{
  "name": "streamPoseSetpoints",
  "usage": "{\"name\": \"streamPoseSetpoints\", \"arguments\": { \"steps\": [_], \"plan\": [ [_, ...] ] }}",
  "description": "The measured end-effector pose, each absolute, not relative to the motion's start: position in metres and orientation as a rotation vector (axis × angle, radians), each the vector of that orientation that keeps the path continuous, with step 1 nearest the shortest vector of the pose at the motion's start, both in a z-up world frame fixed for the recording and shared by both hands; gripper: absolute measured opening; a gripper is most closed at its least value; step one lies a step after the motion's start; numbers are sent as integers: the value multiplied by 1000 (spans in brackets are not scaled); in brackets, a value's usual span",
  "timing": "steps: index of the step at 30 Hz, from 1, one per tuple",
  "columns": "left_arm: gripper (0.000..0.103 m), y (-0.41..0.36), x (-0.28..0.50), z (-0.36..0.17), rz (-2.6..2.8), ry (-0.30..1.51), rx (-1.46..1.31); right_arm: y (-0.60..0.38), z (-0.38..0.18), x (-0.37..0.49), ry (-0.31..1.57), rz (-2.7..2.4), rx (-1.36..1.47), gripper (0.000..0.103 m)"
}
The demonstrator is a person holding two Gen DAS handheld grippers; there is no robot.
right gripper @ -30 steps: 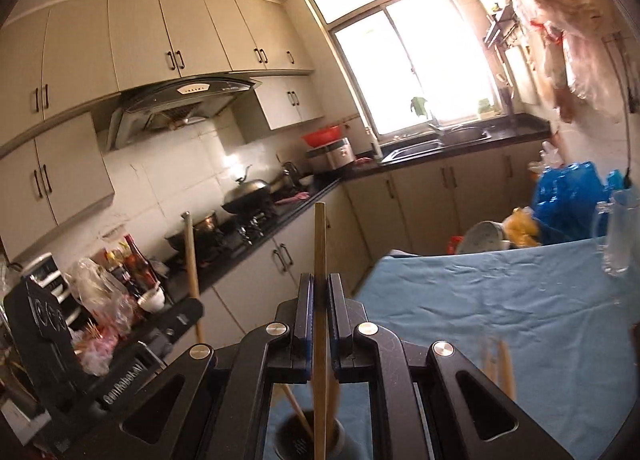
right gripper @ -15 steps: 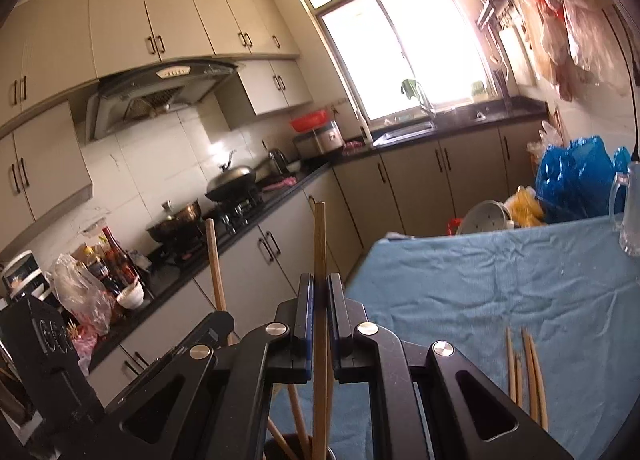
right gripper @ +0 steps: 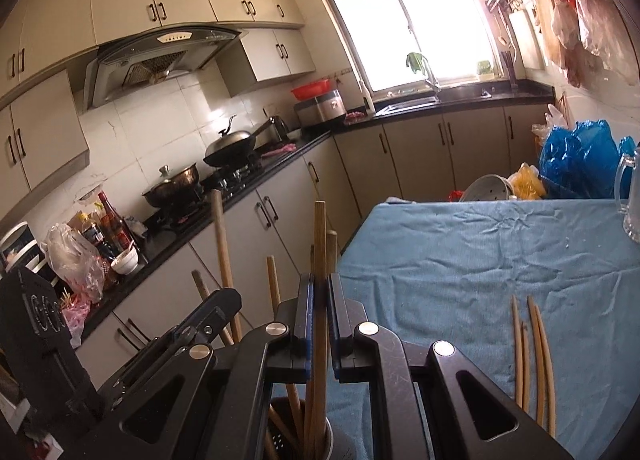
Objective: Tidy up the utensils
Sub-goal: 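Open both tools and move them back over the remaining chopsticks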
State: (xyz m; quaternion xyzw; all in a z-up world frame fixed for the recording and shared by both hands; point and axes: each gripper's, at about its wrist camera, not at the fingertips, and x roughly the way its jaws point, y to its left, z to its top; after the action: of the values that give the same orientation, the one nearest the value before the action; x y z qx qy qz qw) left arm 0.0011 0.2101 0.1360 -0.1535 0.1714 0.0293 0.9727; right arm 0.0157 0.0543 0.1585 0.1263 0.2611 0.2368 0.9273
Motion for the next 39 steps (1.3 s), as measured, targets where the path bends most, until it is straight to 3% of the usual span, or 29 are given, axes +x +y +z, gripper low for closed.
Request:
{"name": "streamPoseSetpoints", "arguments": {
  "steps": [2,4,6,8,15,21,24,31,39],
  "plan": [
    [8,211,-2,137,65,350,-314,53,158,17,546,483,268,8],
    [19,211,-6,140,69,354,-316,50,157,17,555,480,277,10],
    [35,210,-13,145,79,345,-313,45,157,17,556,472,292,19],
    [37,209,-21,150,92,327,-306,38,159,15,553,465,308,26],
    [42,204,-51,170,114,291,-313,5,172,-1,521,431,338,27],
    [42,188,-77,181,88,305,-330,-47,165,-20,524,363,330,38],
    [47,169,-91,179,45,326,-332,-82,138,-23,616,309,275,39],
    [49,91,-88,136,-124,501,-260,-124,49,-21,893,245,157,39],
    [49,34,-66,75,-235,745,-154,-126,19,-30,939,271,54,39]
  ]
}}
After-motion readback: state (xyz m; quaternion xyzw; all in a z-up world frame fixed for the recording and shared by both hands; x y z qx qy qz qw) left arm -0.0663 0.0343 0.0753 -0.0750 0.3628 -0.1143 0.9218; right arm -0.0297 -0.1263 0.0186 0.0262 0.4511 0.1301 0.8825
